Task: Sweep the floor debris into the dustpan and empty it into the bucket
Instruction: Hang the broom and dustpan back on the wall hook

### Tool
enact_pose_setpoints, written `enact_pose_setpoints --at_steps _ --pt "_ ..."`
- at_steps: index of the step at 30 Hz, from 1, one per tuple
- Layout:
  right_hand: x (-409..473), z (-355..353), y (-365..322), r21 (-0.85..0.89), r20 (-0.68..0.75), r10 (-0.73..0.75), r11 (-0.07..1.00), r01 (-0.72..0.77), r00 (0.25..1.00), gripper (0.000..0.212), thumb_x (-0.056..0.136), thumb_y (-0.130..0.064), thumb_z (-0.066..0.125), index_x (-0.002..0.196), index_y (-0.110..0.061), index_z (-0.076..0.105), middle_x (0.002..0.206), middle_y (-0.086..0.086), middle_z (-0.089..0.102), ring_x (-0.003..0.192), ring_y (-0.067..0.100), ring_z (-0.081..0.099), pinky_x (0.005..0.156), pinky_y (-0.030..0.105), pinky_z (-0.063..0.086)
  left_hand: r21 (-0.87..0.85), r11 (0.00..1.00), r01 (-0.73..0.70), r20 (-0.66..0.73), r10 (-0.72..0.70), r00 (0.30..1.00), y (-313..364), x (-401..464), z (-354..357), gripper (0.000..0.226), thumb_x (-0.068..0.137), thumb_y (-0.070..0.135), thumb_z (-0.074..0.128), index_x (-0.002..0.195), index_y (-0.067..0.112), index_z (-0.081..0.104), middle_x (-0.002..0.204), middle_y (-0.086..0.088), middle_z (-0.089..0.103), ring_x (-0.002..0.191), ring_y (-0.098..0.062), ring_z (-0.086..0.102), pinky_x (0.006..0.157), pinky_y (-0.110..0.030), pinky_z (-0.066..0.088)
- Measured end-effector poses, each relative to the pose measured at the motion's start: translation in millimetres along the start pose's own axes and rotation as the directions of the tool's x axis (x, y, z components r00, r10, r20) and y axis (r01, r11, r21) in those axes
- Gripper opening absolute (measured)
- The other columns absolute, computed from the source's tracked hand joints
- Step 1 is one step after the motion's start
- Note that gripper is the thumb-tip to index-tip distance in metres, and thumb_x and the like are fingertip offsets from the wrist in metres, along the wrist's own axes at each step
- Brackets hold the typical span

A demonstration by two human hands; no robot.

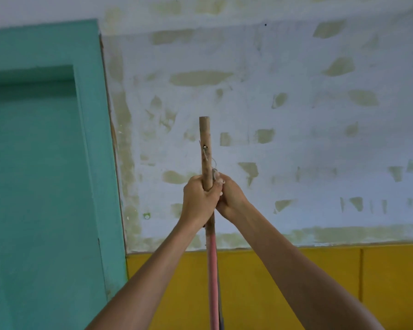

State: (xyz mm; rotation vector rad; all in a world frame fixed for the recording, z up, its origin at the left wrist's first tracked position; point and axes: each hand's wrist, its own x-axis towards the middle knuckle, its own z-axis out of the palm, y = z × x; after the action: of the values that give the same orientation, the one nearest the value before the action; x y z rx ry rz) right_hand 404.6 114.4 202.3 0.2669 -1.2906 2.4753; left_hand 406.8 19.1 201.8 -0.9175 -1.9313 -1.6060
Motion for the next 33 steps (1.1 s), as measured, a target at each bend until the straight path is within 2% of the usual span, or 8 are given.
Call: enact_pose_setpoints --at_steps 4,8,12,15,18,21,27,33 --pt "-6.0 -14.5 4.8 -0.392 -0.041 -0.017 0.92 -0.001 0.999 0.027 0.095 -0.031 0.05 0.115 -0.022 0.067 0.104 -0.009 0.074 0.1 0.008 0.065 0.084 0.036 0.051 0.033 0.997 0.068 -0.166 -0.062 0.984 4.0 9.6 3.7 0.033 0.09 0.028 0.066 0.06 0.015 0.057 0.057 0.005 0.058 0.05 -0.006 0.059 0.047 -0.013 0.04" --pt "-30.3 -35.1 26.0 -0.43 0.16 0.094 0.903 -0.016 0.983 0.046 0.093 -0.037 0.049 0.139 -0.04 0.046 0.132 -0.009 0.062 0.119 0.021 0.061 0.102 0.055 0.046 0.031 0.99 0.137 -0.249 -0.126 0.96 5.0 24.3 -5.8 0.033 0.091 0.02 0.06 0.059 0.012 0.056 0.052 0.007 0.053 0.052 -0.016 0.057 0.043 -0.011 0.035" --pt "-59.0 -44.6 76.9 -0.669 0.311 0.113 0.731 0.133 0.944 0.067 0.083 -0.022 0.07 0.139 -0.035 0.035 0.117 -0.008 0.055 0.106 0.011 0.057 0.086 0.032 0.053 -0.01 0.986 0.166 -0.239 -0.163 0.957 5.1 27.2 -1.0 0.034 0.092 0.03 0.06 0.07 0.005 0.055 0.059 -0.005 0.055 0.047 -0.018 0.053 0.046 -0.025 0.041" --pt "-60.2 -37.6 98.4 -0.661 0.244 -0.019 0.728 0.181 0.97 0.064 0.074 -0.024 0.081 0.125 -0.027 0.042 0.097 -0.012 0.05 0.081 0.007 0.049 0.075 0.027 0.048 -0.106 0.976 0.192 -0.161 -0.207 0.965 8.7 23.6 3.3 0.035 0.094 0.03 0.057 0.068 0.007 0.054 0.057 -0.006 0.056 0.046 -0.02 0.059 0.05 -0.035 0.051" --pt "-55.5 -35.6 95.2 -0.598 0.194 -0.071 0.782 0.175 0.979 0.048 0.074 -0.019 0.074 0.114 -0.017 0.047 0.072 -0.004 0.045 0.061 0.011 0.04 0.063 0.028 0.038 -0.049 0.978 0.202 -0.003 -0.202 0.979 15.6 26.8 -5.6 0.042 0.094 0.03 0.057 0.059 0.012 0.043 0.05 0.002 0.054 0.036 -0.004 0.049 0.044 -0.02 0.042" --pt "-49.6 -35.1 86.1 -0.591 0.253 -0.019 0.788 0.17 0.967 0.056 0.073 -0.034 0.075 0.116 -0.014 0.046 0.074 0.006 0.046 0.067 0.019 0.045 0.067 0.037 0.041 -0.079 0.969 0.235 0.125 -0.224 0.966 25.2 33.8 -14.9 0.04 0.094 0.017 0.056 0.058 0.014 0.039 0.032 0.016 0.044 0.039 0.003 0.058 0.041 -0.006 0.034" --pt "-28.4 -32.7 66.0 -0.576 0.361 0.108 0.807 0.13 0.926 0.059 0.075 -0.044 0.075 0.116 -0.016 0.042 0.086 -0.001 0.044 0.069 0.015 0.046 0.07 0.035 0.044 -0.202 0.948 0.247 0.02 -0.248 0.969 30.6 48.4 -25.9 0.038 0.073 0.008 0.058 0.049 0.016 0.029 0.045 0.001 0.027 0.042 -0.013 0.029 0.05 -0.028 0.026" --pt "-17.3 -24.5 53.3 -0.605 0.341 0.009 0.767 0.212 0.94 0.056 0.065 -0.054 0.077 0.097 -0.02 0.046 0.078 -0.005 0.045 0.066 0.008 0.046 0.066 0.024 0.043 -0.269 0.943 0.194 -0.04 -0.213 0.976 40.5 65.2 -29.9 0.019 0.064 0.019 0.061 0.06 0.011 0.044 0.054 -0.007 0.032 0.058 -0.021 0.045 0.056 -0.037 0.035"
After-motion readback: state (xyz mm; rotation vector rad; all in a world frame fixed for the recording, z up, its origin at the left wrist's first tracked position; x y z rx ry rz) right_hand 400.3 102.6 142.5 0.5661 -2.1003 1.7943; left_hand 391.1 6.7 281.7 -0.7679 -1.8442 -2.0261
